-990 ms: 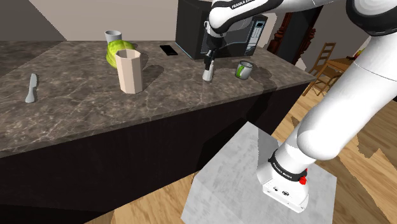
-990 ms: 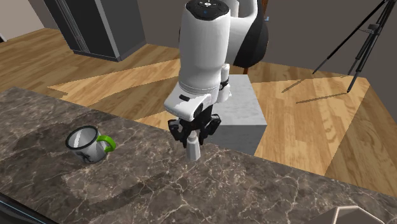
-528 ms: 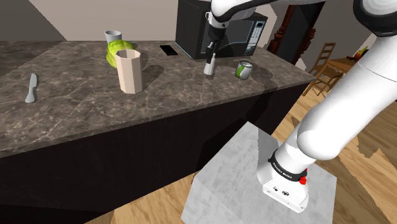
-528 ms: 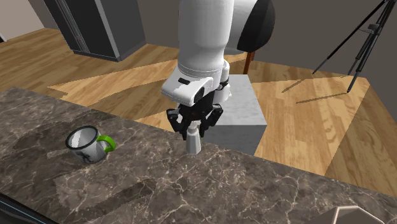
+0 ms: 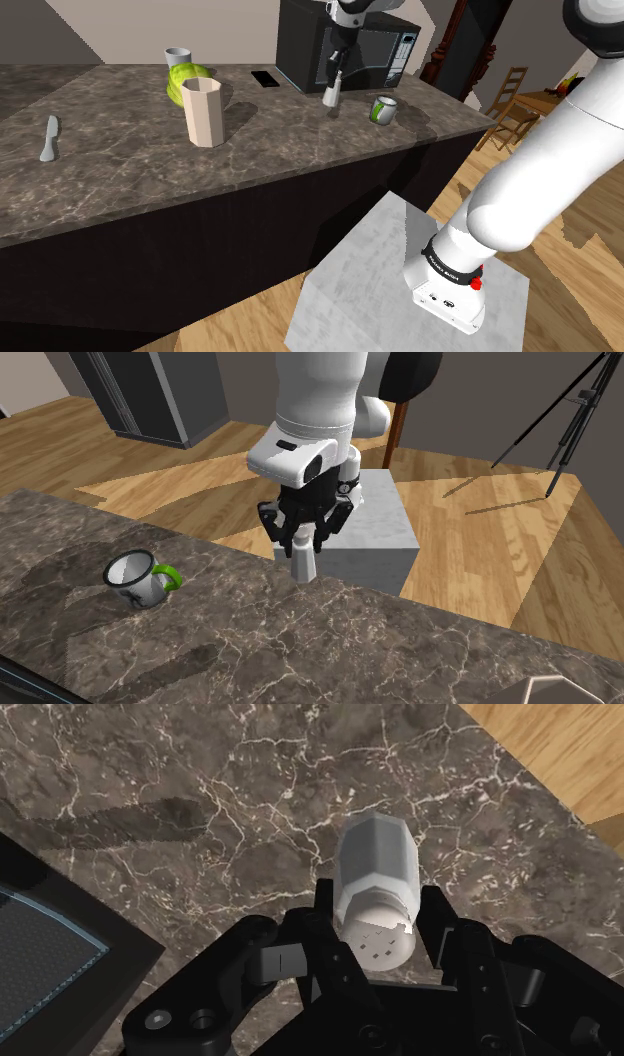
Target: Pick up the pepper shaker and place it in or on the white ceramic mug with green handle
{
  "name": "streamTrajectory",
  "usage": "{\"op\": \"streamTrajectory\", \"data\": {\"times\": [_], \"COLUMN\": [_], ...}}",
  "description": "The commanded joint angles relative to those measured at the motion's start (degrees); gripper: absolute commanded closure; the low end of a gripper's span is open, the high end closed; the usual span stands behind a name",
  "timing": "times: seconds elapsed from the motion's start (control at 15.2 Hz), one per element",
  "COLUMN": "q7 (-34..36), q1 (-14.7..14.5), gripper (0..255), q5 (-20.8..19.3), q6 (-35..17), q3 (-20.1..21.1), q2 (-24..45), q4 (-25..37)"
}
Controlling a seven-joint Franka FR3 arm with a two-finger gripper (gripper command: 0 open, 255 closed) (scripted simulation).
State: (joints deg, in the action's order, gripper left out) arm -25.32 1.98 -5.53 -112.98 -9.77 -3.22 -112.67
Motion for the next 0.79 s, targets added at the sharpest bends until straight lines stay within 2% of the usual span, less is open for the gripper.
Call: {"op": "streamTrajectory", "data": {"times": [0.0,0.13,0.73], "q7": [-0.16,-0.24,-13.14], "q1": [0.01,-0.01,5.81], "gripper": [255,255,255], "q5": [0.02,0.04,1.57], "q6": [1.61,2.80,3.44], "q3": [-0.01,0.01,-6.52], "q2": [-0.16,-0.29,3.06], "q4": [1.44,2.50,7.39]}}
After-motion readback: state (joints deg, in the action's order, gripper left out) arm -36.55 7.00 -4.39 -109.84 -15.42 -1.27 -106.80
